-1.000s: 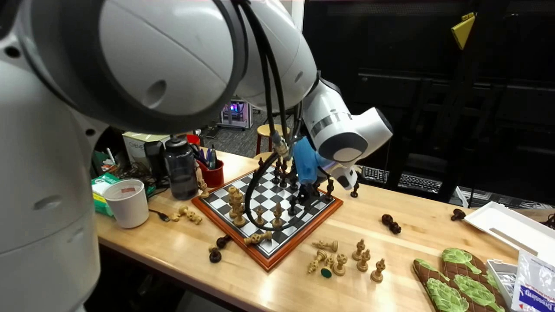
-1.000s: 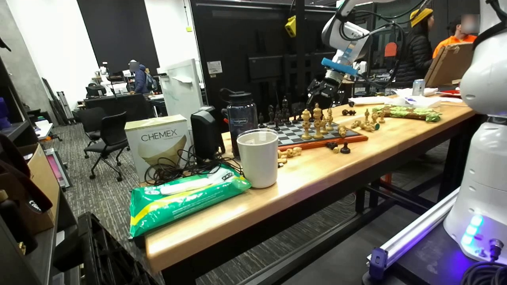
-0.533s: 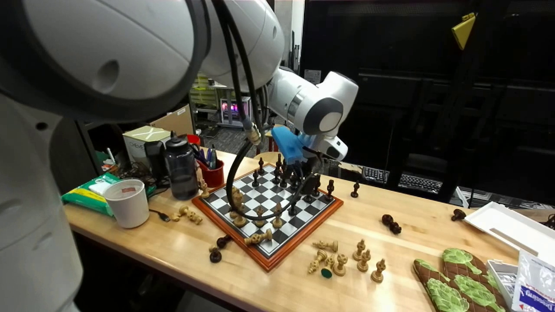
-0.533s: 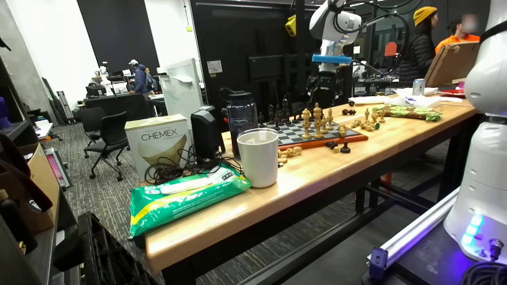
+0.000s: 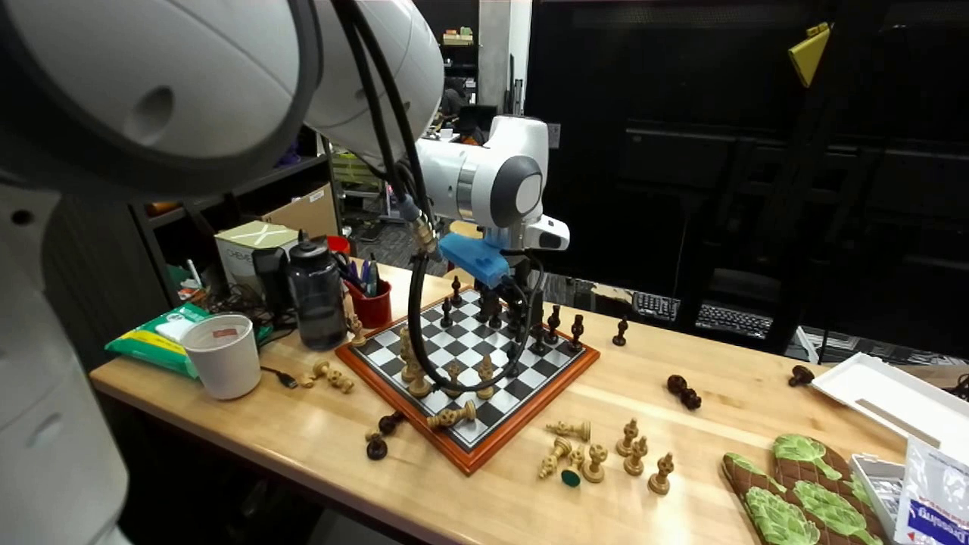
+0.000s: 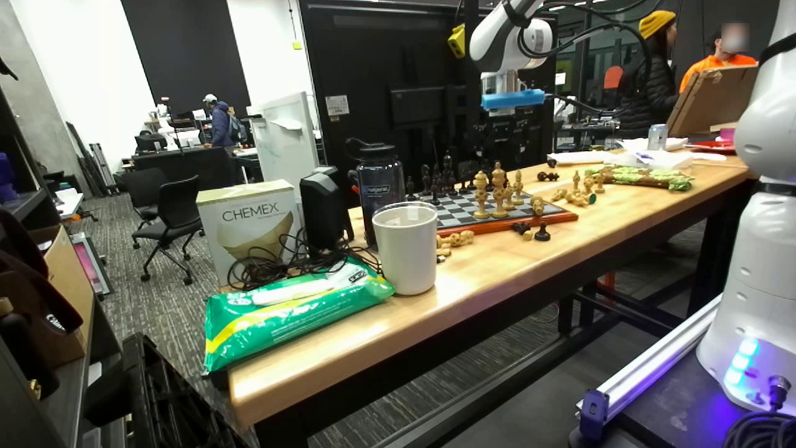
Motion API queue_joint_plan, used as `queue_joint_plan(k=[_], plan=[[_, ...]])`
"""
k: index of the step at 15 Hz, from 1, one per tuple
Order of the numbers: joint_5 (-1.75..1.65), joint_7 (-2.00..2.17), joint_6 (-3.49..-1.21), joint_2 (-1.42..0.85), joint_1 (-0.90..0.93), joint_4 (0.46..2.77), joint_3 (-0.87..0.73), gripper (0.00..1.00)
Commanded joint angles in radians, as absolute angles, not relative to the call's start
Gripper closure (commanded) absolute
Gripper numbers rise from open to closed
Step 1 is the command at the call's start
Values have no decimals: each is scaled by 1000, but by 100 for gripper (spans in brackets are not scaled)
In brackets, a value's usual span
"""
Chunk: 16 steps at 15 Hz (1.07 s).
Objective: Remove a chess piece from the chessboard
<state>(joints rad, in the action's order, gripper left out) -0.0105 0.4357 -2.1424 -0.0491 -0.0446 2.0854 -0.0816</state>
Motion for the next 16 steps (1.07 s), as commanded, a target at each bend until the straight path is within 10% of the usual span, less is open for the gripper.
queue_joint_plan(k=[1, 16], plan=[[-47, 359, -2236, 18, -33, 2173, -59, 0], [-53, 337, -2261, -34, -44, 2148, -46, 0]])
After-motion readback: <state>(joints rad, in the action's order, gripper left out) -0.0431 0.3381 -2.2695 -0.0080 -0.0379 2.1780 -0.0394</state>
